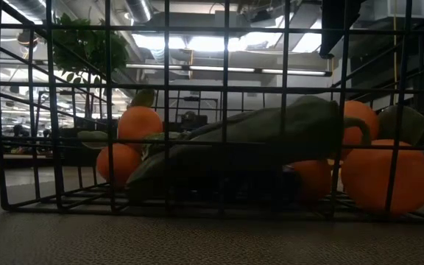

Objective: Build produce basket
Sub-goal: Put the yellow starfruit into the black wire basket

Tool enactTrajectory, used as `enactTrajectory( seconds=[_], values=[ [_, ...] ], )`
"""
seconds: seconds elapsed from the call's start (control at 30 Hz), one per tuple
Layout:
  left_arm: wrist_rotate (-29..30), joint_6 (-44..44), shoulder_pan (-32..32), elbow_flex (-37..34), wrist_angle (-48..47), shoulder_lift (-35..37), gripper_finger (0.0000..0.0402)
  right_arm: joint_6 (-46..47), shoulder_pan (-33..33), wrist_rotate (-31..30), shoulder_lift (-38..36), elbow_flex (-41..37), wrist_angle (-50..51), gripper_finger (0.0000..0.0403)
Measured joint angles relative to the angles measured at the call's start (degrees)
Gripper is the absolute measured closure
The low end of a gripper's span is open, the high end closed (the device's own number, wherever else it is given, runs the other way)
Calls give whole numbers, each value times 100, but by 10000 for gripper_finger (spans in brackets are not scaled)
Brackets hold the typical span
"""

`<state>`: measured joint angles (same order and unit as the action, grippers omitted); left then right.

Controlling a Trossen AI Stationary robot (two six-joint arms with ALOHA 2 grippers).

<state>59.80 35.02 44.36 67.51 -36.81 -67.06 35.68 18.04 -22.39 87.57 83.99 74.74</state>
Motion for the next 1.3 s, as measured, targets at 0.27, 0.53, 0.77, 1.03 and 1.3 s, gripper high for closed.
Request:
enactTrajectory(
  seconds=[0.27,0.53,0.77,1.03,1.3],
  values=[
    [-706,236,-675,-1804,616,1171,232,-12,0,-47,0,-1,-5,166],
    [-1027,-299,-938,-4422,3534,2505,232,-35,0,-113,0,-1,-9,166],
    [-2941,-2233,-1402,-6205,6665,3841,232,-29,0,-111,0,0,-11,166],
    [-3952,-2570,-2164,-6704,6699,4819,232,-44,0,-111,0,0,-16,166],
    [-5182,-2496,-2837,-6702,5348,5616,232,-36,0,-107,0,0,-24,166]
  ],
)
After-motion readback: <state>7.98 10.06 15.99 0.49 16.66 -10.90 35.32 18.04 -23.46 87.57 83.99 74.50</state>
